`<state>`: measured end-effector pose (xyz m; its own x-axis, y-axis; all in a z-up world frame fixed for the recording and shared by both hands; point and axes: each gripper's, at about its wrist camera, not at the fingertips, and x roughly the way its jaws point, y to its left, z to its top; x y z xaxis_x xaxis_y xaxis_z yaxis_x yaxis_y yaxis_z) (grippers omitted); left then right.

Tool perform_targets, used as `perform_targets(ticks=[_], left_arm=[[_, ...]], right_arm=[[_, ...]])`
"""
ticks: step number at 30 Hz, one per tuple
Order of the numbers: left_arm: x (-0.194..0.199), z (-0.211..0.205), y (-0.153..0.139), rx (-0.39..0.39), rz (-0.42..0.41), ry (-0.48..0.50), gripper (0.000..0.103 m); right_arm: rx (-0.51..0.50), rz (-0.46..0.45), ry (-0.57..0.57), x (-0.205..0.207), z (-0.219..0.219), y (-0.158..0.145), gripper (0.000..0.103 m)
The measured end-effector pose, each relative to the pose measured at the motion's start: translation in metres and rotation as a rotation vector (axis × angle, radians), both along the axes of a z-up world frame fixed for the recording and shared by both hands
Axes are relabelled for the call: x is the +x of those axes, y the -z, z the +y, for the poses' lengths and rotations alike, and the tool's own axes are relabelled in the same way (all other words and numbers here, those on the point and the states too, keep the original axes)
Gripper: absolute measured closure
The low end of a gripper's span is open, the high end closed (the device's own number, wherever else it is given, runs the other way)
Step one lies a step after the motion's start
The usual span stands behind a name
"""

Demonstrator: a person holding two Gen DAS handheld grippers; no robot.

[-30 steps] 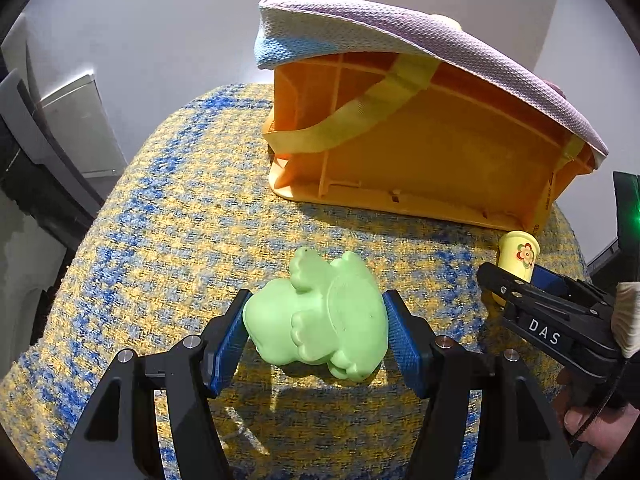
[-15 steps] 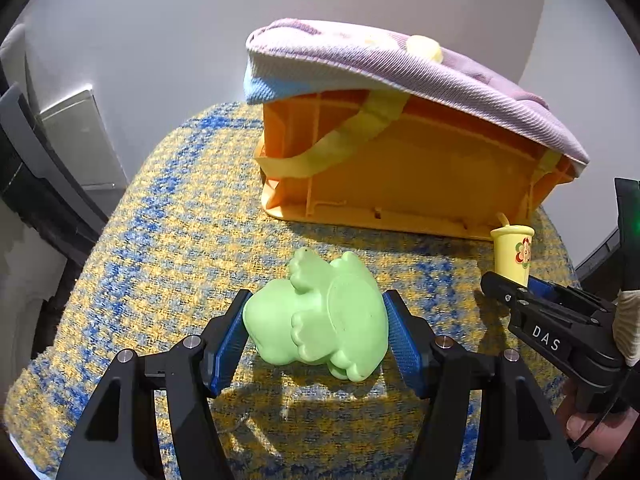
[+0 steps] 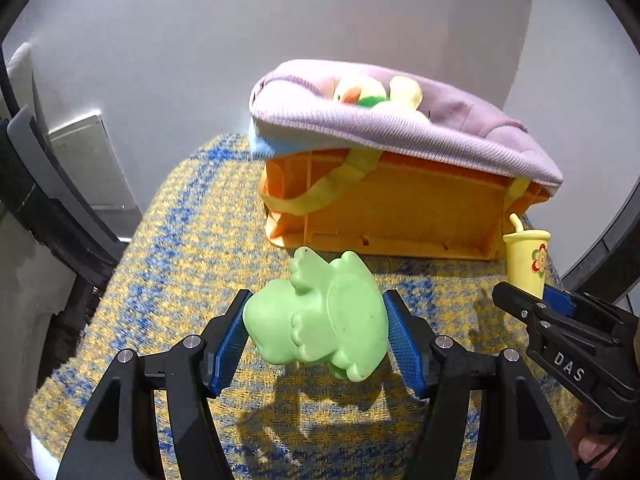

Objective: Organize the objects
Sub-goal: 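Lift the frog and cup and carry both over the basket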

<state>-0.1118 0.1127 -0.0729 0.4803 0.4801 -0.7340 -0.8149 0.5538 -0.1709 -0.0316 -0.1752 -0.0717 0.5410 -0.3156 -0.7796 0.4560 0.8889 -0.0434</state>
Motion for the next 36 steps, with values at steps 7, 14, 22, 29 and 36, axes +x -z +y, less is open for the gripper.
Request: perform_targets(ticks=[7, 14, 22, 29, 36], left_arm=[[-0.001, -0.001, -0.026, 0.042, -0.025, 0.035, 0.039], [-0.001, 0.000, -0.058, 0.083, -0.048, 0.052, 0.039], [0.004, 0.008, -0.089, 0.115, -0.070, 0.067, 0.039], [0.013, 0.018, -0.114, 0.147, -0.085, 0.096, 0.039], [0.028, 0.032, -0.129, 0.151, -0.103, 0.132, 0.039]], right_arm=[[-0.027, -0.053, -0.013, -0.010, 0.005, -0.038, 0.070], [-0.059, -0.100, -0.023, -0.004, 0.012, -0.069, 0.070], [-0.085, -0.153, -0.028, -0.003, 0.014, -0.102, 0.070], [-0.105, -0.188, -0.035, 0.004, 0.012, -0.126, 0.070], [-0.124, -0.209, -0.041, 0.016, 0.007, -0.147, 0.070]])
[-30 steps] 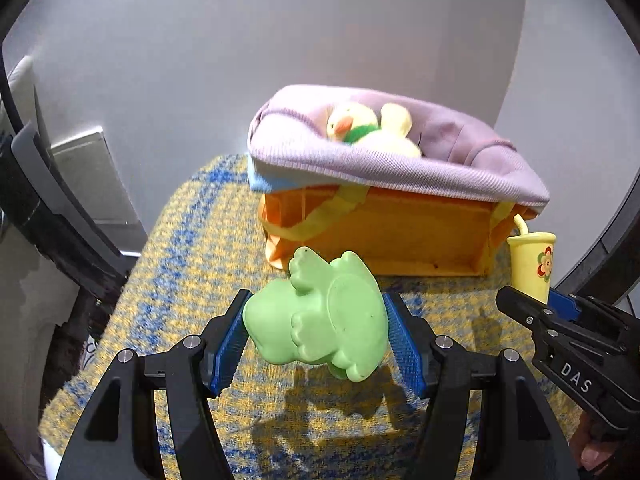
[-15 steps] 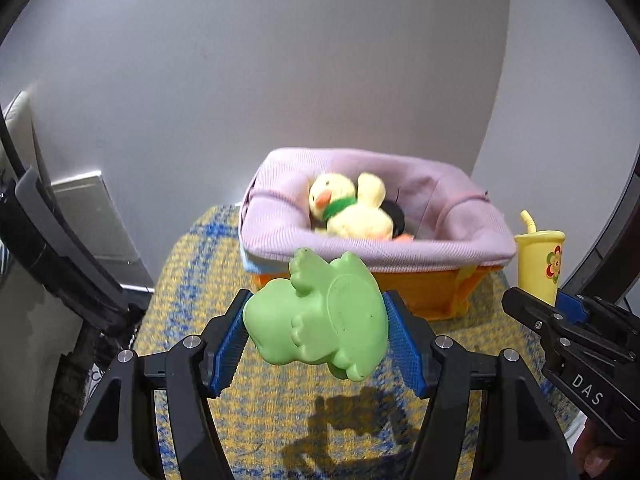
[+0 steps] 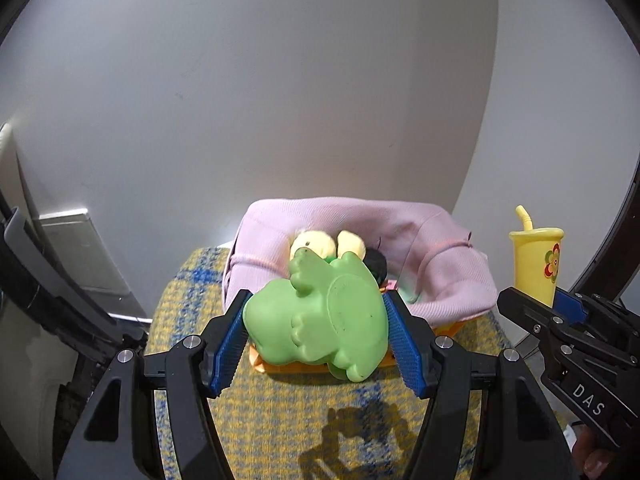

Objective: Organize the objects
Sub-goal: 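Lift the frog and cup and carry both over the basket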

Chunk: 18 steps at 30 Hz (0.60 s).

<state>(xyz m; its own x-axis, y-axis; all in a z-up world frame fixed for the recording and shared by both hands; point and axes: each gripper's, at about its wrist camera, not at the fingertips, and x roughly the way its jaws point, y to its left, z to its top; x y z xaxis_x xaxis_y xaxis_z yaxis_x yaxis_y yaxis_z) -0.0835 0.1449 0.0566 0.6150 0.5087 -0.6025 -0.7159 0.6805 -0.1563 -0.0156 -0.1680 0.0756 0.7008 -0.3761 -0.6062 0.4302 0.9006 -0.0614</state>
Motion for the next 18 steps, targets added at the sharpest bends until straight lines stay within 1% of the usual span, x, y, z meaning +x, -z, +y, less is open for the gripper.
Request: perform_targets(ticks=[9, 18], left_arm=[[0.024, 0.024, -0.003, -0.005, 0.006, 0.041, 0.039], [0.053, 0.052, 0.006, -0.021, 0.034, 0.072, 0.039]], right_arm=[[-0.016, 0.006, -0.010, 0.026, -0.013, -0.012, 0.070], [0.009, 0.036, -0.015, 0.059, -0.037, -0.004, 0.070]])
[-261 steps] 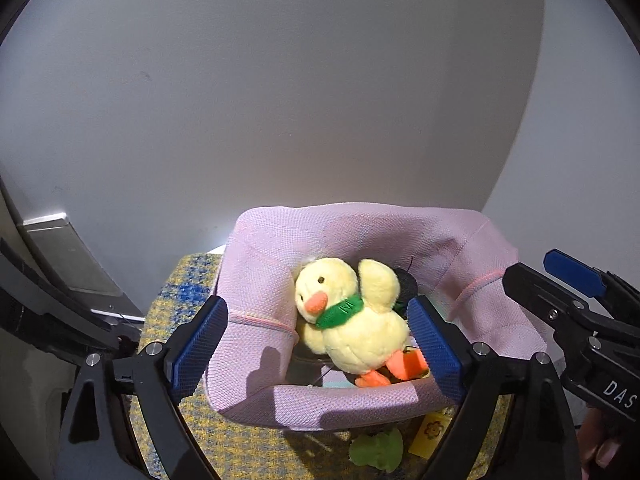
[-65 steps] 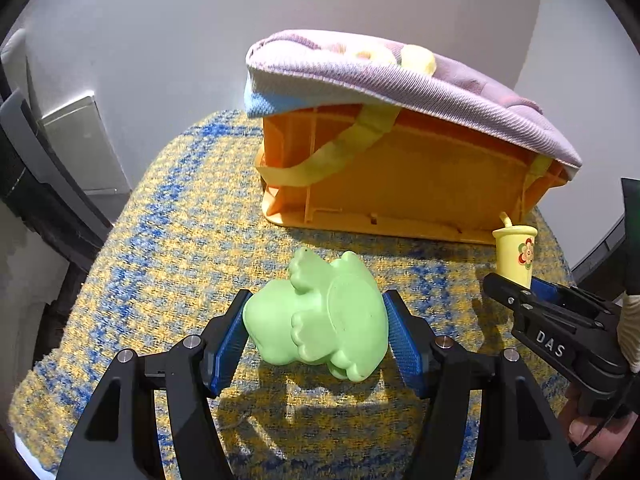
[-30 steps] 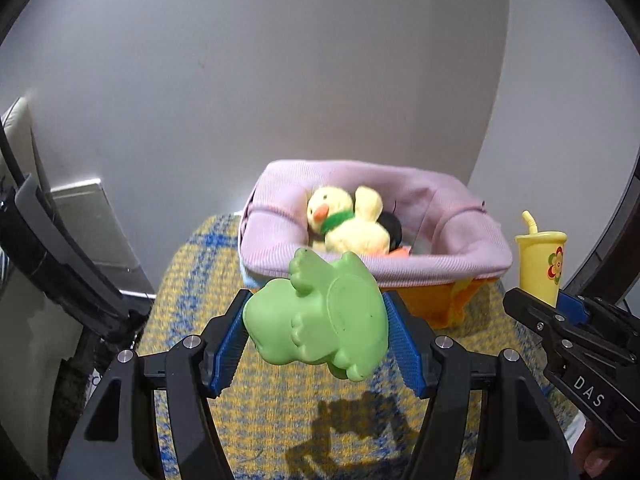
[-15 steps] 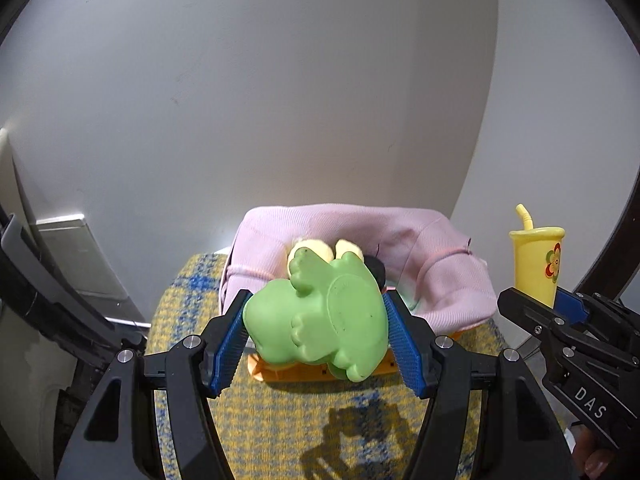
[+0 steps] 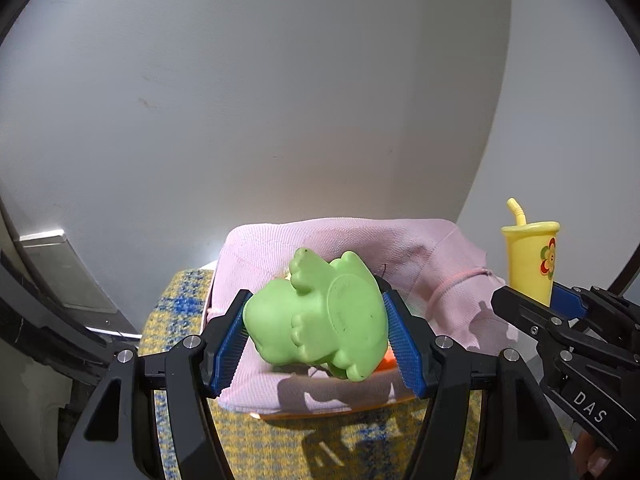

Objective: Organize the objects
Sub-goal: 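Lift the frog and cup and carry both over the basket, then open both tools to drop the frog and cup into the basket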

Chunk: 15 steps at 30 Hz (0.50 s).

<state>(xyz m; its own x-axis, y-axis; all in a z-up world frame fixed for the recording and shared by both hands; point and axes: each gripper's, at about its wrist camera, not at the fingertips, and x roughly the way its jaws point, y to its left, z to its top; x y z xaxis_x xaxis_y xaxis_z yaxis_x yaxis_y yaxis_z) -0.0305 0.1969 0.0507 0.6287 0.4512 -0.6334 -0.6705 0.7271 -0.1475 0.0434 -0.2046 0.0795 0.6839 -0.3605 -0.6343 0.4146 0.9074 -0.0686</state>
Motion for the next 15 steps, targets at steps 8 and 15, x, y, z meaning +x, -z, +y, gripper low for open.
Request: perform_targets(ticks=[8, 15], left_arm=[[0.021, 0.018, 0.017, -0.032, 0.031, 0.037, 0.039], [0.015, 0.023, 0.021, -0.035, 0.034, -0.002, 0.011]], right_arm=[[0.022, 0.031, -0.005, 0.023, -0.017, 0.012, 0.070], [0.004, 0.037, 0.018, 0.025, -0.022, 0.016, 0.044]])
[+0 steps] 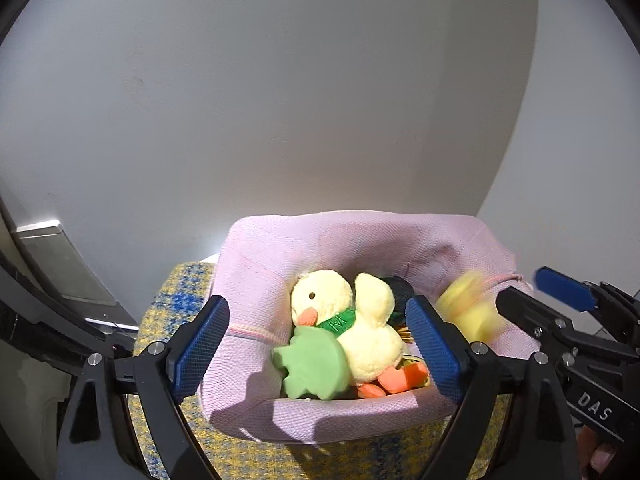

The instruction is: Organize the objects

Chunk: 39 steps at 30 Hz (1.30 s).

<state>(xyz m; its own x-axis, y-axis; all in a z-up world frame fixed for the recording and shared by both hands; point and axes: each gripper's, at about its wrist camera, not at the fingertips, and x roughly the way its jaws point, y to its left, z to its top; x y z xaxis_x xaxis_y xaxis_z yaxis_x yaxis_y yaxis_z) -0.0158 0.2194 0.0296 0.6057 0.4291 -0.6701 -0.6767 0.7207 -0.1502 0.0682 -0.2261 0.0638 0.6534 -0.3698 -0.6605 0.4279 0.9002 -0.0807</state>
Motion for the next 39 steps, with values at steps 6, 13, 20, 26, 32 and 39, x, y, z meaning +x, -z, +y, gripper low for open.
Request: perform_targets(ticks=[6, 13, 20, 26, 32, 39], left_arm=[[-0.014, -0.002, -0.005, -0.006, 0.014, -0.024, 0.004], [-0.040, -0.019, -0.023, 0.021, 0.010, 0.000, 0.000], [-0.073, -0.050, -0.037, 0.009, 0.014, 0.016, 0.000], [-0.100, -0.070, -0.041, -0.012, 0.026, 0.025, 0.000], [-0.123, -0.091, -0.041, -0.023, 0.036, 0.031, 0.000], [-0.146, -0.118, -0.035, -0.040, 0.057, 0.090, 0.000]], right_arm=[[-0.008, -0.005, 0.036, -0.015, -0.006, -0.001, 0.027], [-0.007, -0.007, 0.053, -0.030, 0.009, -0.009, 0.025], [-0.011, 0.002, 0.049, -0.058, 0.031, -0.019, 0.024], [-0.014, 0.010, 0.032, -0.083, 0.055, -0.023, 0.023], [-0.015, 0.007, 0.018, -0.108, 0.076, -0.027, 0.023], [-0.005, 0.023, 0.019, -0.135, 0.093, -0.020, 0.023]])
